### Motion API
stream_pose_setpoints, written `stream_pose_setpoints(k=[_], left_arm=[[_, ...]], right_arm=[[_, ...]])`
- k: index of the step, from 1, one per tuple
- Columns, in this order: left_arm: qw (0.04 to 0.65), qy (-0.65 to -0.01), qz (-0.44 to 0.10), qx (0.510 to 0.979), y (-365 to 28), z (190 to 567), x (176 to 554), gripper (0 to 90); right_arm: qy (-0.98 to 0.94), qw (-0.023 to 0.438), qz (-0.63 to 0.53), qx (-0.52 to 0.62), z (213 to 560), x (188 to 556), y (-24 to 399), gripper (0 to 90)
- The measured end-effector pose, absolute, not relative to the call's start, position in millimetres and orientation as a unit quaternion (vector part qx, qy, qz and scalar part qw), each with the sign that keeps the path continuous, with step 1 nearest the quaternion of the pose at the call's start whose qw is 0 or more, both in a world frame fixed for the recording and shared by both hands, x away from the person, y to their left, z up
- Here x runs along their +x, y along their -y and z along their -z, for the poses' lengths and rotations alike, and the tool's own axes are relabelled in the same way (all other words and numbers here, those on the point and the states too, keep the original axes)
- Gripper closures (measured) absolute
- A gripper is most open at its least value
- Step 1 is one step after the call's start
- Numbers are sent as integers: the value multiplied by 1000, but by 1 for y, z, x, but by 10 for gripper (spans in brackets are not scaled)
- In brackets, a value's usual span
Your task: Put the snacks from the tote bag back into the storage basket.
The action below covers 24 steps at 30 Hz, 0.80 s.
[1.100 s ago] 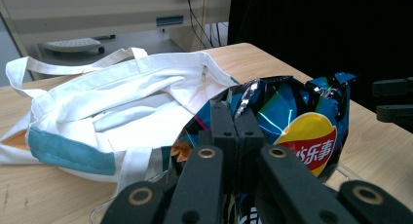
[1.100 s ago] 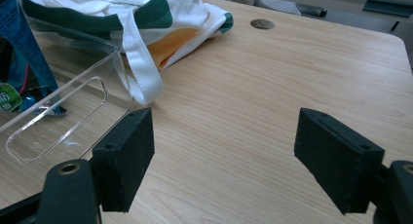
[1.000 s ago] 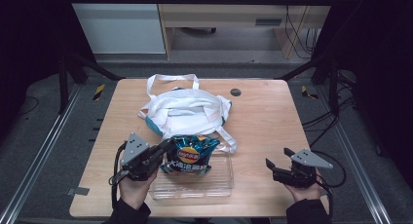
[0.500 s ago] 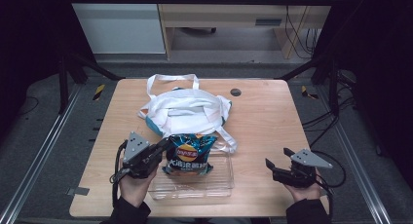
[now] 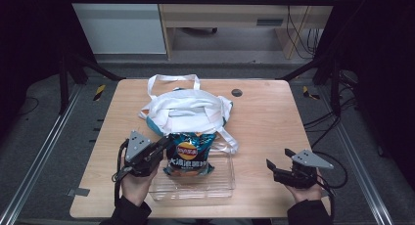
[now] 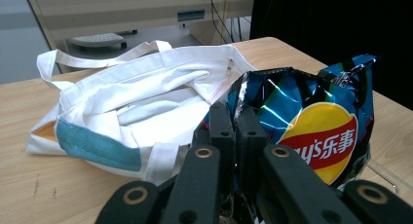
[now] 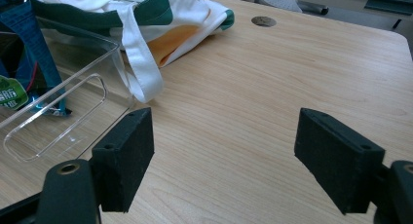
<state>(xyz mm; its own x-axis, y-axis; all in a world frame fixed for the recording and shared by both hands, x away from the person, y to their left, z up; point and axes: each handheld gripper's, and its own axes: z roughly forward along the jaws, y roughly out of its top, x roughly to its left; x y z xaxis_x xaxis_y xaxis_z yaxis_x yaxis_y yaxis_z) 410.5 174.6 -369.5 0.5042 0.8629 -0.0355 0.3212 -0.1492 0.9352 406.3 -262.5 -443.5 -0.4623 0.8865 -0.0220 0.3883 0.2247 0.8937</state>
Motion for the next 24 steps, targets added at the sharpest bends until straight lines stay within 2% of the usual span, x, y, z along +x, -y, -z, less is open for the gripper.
stream_pose_setpoints(k=[10,24], left_arm=[[495,-422,-281,706,-172,373,416,847],[491,-427,-288,703,-169,374,421,867]], right_arm=[[-731,278,-444,437,444,406,262,224],[-732,278,-443,437,444,407,262,225]])
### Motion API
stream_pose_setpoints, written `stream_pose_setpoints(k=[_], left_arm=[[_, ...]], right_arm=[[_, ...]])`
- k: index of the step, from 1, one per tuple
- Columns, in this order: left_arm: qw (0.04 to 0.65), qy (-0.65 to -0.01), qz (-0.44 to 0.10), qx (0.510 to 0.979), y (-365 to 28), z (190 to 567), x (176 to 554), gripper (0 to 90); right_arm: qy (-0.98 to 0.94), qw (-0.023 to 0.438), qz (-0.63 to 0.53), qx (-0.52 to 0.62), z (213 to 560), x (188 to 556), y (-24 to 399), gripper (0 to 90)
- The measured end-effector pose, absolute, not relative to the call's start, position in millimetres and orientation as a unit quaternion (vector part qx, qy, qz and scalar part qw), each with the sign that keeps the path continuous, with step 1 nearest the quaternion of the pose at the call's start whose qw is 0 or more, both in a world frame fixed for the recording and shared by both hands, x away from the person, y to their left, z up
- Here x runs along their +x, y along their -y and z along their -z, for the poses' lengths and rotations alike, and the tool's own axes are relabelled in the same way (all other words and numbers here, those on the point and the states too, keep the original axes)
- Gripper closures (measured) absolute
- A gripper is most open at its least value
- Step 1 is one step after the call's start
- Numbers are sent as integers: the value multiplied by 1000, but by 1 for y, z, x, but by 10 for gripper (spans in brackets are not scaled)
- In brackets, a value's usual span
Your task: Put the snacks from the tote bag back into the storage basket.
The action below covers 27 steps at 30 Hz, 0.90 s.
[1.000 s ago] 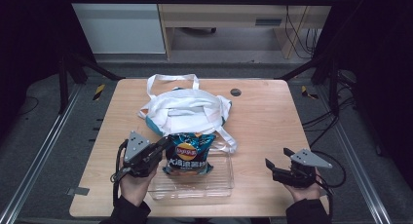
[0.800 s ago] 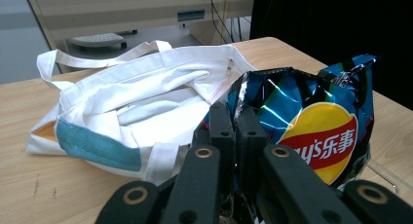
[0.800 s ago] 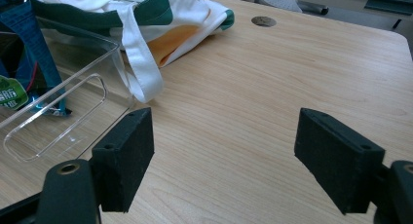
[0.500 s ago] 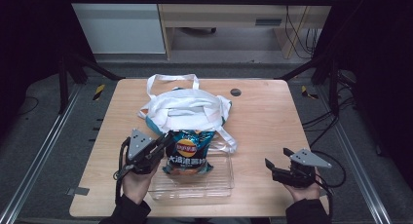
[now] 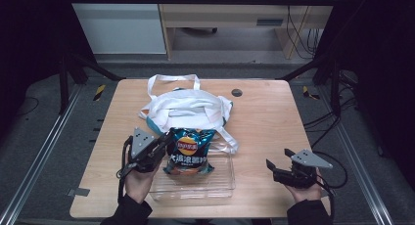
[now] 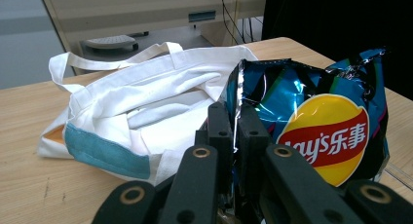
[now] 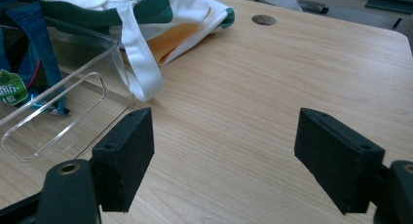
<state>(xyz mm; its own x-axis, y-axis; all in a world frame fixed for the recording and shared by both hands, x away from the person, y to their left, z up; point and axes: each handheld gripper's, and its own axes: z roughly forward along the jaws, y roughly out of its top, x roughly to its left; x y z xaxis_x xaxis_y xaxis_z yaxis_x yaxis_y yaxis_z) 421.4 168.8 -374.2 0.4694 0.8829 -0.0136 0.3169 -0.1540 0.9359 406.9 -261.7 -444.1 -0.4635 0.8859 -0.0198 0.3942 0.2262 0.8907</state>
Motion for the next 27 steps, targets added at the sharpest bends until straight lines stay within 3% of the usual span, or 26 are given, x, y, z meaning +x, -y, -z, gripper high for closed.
stream_pose_setpoints(k=[6,13,27], left_arm=[[488,-430,-289,703,-167,374,423,856],[493,-426,-287,702,-169,375,425,732],[501,-418,-288,700,-172,373,426,700]], right_arm=[[-732,277,-442,437,444,407,262,225],[-732,277,-443,437,444,407,262,225],[-733,276,-443,437,444,407,262,226]])
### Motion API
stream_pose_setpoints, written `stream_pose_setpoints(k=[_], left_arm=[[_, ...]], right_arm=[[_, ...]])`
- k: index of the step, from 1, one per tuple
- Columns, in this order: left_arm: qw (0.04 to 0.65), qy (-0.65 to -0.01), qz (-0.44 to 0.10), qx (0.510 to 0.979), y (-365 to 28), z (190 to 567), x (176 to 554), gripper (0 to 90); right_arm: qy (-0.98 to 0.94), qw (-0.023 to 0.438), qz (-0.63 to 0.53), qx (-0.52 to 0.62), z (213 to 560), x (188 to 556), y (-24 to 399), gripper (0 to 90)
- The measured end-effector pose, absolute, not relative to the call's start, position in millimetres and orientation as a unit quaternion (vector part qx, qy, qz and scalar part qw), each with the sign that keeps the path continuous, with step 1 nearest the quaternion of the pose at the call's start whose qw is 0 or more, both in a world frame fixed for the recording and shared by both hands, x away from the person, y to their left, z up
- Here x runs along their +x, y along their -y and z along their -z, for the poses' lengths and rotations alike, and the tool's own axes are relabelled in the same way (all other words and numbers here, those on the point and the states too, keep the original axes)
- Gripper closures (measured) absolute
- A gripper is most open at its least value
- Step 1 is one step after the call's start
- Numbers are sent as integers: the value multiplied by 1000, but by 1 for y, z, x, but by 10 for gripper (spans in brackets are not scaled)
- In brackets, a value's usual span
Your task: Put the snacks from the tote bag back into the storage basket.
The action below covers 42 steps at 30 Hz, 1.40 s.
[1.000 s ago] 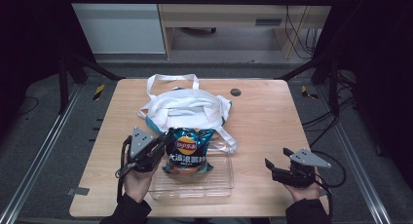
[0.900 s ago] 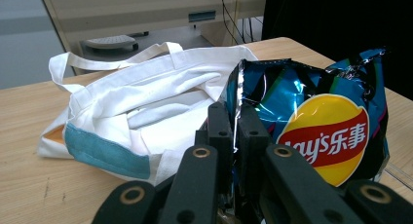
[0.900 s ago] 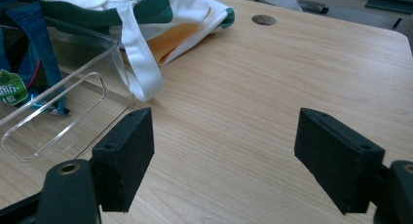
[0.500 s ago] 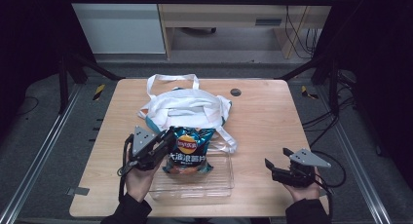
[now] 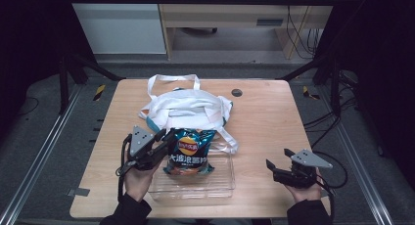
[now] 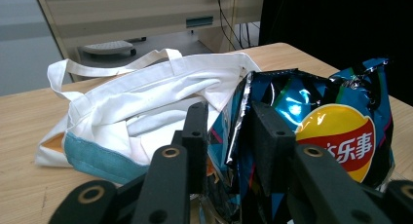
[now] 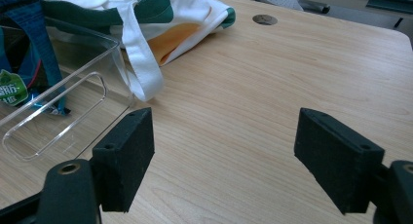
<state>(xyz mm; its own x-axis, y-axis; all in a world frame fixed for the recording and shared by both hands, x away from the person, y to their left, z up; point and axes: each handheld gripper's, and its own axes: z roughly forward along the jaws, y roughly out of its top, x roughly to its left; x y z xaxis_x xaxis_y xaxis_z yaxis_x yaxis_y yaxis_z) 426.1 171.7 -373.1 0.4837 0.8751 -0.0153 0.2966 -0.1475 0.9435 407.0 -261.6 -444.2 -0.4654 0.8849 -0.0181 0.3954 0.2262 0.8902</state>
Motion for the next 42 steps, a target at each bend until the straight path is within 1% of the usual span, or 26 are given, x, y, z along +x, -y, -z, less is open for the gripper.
stream_pose_setpoints(k=[4,8,16,22,24,25,26,30,42], left_arm=[[505,-418,-282,701,-172,373,428,769],[503,-418,-282,702,-170,373,431,864],[509,-441,-273,687,-167,373,436,890],[504,-443,-273,689,-165,371,435,888],[506,-438,-270,693,-166,371,436,872],[508,-435,-268,693,-166,372,436,832],[508,-432,-270,695,-166,372,436,773],[512,-420,-272,698,-166,373,435,674],[508,-415,-269,705,-171,375,432,540]], right_arm=[[-733,276,-442,437,444,407,261,226],[-733,276,-441,437,444,407,261,226],[-733,275,-442,437,445,408,261,227],[-733,275,-441,438,445,409,262,229],[-734,276,-440,437,445,409,262,229],[-734,277,-440,436,445,409,262,229],[-734,277,-440,436,445,409,261,229],[-734,276,-441,437,445,408,262,229],[-734,277,-441,436,445,408,262,230]])
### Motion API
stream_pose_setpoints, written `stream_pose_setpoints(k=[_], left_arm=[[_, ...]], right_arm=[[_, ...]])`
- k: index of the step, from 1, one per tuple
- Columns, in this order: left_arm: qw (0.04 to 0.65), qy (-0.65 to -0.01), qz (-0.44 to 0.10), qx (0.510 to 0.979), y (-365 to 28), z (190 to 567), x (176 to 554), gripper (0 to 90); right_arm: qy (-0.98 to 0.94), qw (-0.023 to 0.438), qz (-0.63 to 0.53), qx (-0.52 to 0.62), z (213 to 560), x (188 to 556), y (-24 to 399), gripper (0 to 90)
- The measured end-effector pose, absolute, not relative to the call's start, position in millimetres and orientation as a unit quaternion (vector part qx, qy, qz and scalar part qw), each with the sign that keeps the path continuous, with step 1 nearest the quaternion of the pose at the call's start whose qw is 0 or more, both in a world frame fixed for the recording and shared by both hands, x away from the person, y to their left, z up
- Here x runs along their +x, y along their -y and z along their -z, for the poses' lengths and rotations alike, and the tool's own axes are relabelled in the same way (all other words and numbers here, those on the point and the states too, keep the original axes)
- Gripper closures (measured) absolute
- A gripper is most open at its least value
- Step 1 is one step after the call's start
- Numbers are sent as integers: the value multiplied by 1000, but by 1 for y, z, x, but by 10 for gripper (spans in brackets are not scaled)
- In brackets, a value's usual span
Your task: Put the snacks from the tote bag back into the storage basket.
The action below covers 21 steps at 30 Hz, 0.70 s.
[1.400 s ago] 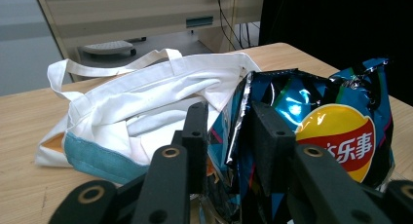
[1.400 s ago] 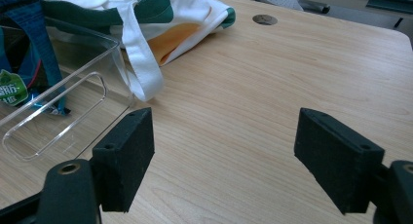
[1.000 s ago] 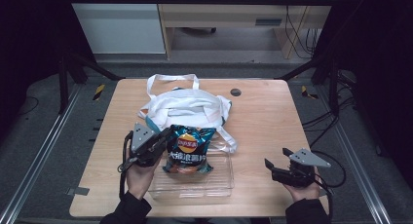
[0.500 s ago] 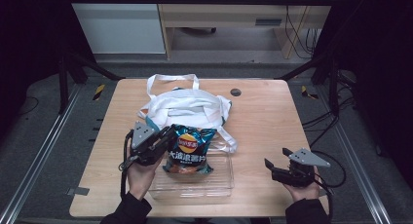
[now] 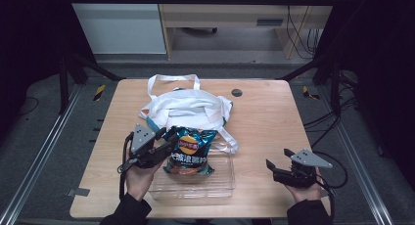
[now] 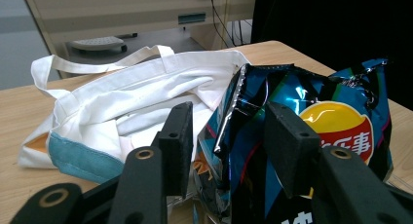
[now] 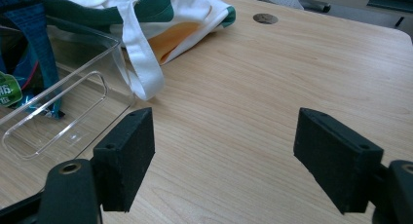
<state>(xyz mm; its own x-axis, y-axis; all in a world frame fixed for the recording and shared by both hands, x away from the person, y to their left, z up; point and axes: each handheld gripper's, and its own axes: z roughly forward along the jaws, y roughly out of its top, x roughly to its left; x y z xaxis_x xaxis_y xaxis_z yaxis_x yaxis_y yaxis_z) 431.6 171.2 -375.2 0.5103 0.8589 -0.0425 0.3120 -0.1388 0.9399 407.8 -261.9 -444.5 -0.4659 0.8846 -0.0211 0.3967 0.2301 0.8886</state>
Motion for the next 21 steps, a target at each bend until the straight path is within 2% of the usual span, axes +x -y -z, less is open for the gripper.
stream_pose_setpoints(k=[6,9,11,15,17,21], left_arm=[[500,-412,-275,711,-172,376,430,560],[498,-418,-261,713,-173,381,434,597],[507,-423,-242,711,-176,383,436,656],[515,-424,-238,706,-177,381,434,867],[513,-426,-242,705,-175,380,431,896],[508,-441,-246,698,-168,375,420,900]], right_arm=[[-734,276,-442,437,444,408,262,230],[-734,276,-442,437,444,407,262,230],[-734,276,-441,437,444,408,262,230],[-734,276,-441,436,444,408,262,231],[-734,276,-441,436,444,408,262,232],[-734,275,-442,436,444,408,262,231]])
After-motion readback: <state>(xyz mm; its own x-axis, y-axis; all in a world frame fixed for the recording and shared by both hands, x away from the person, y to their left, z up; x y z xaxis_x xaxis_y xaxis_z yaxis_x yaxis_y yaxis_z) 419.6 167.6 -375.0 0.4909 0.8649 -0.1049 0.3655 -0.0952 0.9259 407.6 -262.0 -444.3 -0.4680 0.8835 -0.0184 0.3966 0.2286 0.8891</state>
